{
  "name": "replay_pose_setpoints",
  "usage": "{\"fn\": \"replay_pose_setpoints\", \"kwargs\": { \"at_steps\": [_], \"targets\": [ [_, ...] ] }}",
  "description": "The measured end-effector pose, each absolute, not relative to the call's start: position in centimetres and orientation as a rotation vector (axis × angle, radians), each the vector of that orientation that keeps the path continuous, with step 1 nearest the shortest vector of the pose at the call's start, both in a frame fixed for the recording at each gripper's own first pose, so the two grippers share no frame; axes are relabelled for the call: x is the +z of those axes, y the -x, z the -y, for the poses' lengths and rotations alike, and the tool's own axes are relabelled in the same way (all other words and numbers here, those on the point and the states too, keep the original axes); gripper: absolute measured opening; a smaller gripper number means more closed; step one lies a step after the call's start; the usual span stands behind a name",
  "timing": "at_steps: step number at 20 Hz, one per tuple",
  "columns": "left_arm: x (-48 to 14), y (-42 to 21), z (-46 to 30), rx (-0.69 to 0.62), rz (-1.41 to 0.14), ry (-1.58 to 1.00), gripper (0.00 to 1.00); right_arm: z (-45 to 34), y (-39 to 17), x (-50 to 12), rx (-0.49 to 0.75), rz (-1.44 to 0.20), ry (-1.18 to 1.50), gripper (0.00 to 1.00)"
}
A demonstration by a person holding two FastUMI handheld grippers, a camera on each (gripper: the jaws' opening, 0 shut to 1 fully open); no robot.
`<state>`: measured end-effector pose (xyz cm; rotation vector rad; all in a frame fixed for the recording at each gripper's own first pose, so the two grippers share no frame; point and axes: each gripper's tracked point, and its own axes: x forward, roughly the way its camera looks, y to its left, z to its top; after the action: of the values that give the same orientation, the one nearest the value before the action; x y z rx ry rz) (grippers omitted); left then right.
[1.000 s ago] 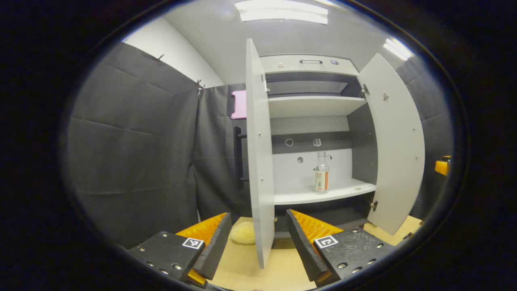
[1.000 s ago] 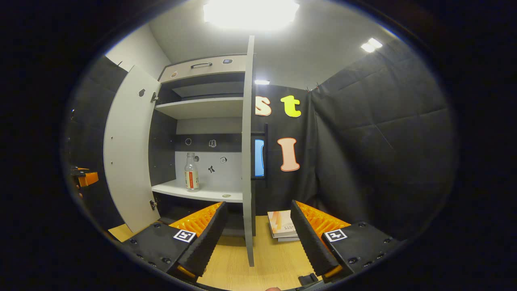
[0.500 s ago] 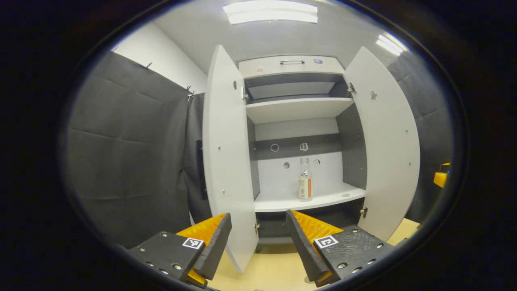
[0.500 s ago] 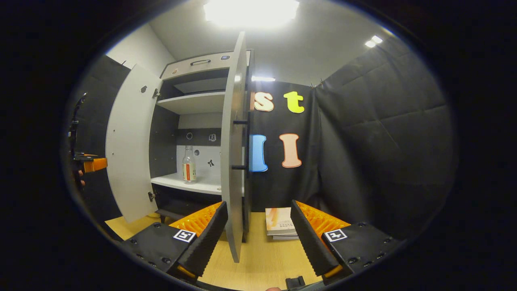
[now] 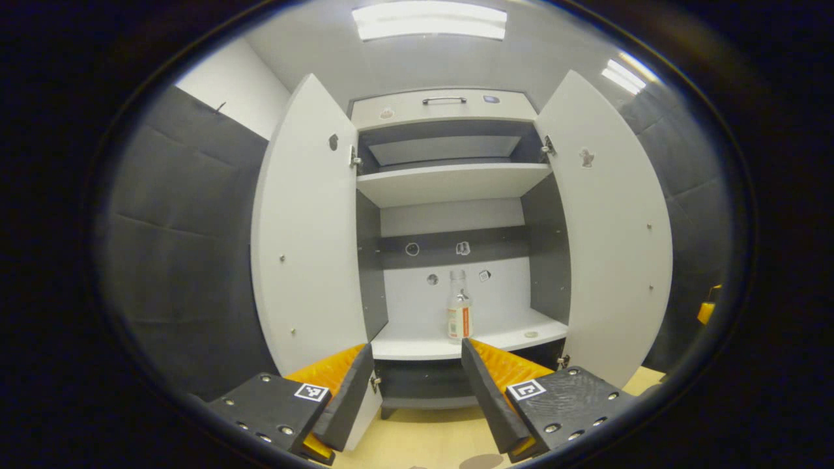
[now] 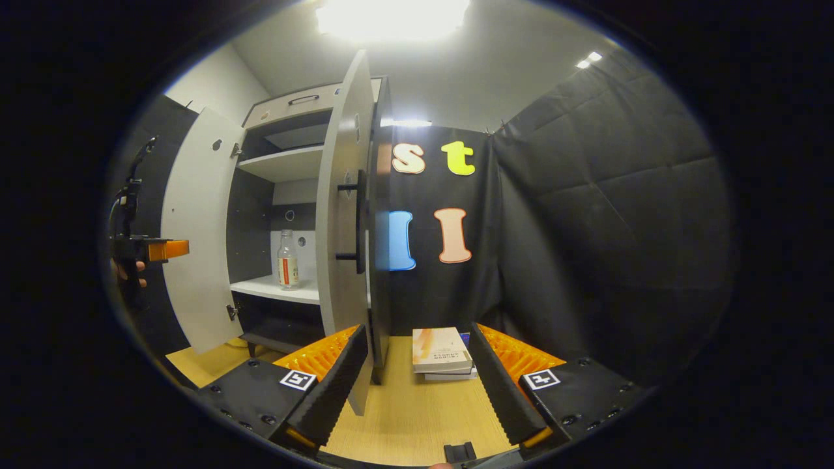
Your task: Grasp the bottle in the cabinet with the left hand and place it on the coaster, then close the right door with the right hand and the left door with the left hand.
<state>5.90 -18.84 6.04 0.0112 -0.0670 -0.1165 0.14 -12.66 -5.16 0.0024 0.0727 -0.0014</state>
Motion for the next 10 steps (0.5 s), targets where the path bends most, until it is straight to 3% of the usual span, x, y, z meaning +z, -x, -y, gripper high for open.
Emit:
{"fn": "replay_pose_setpoints", "kwargs": {
  "at_steps": [10],
  "targets": [
    [7.0,-14.9,22.3,-0.213,0.054,0.045,0.82,14.6,-1.6,-5.3,-0.132,-0.072,-0.015,0.99]
  ]
}}
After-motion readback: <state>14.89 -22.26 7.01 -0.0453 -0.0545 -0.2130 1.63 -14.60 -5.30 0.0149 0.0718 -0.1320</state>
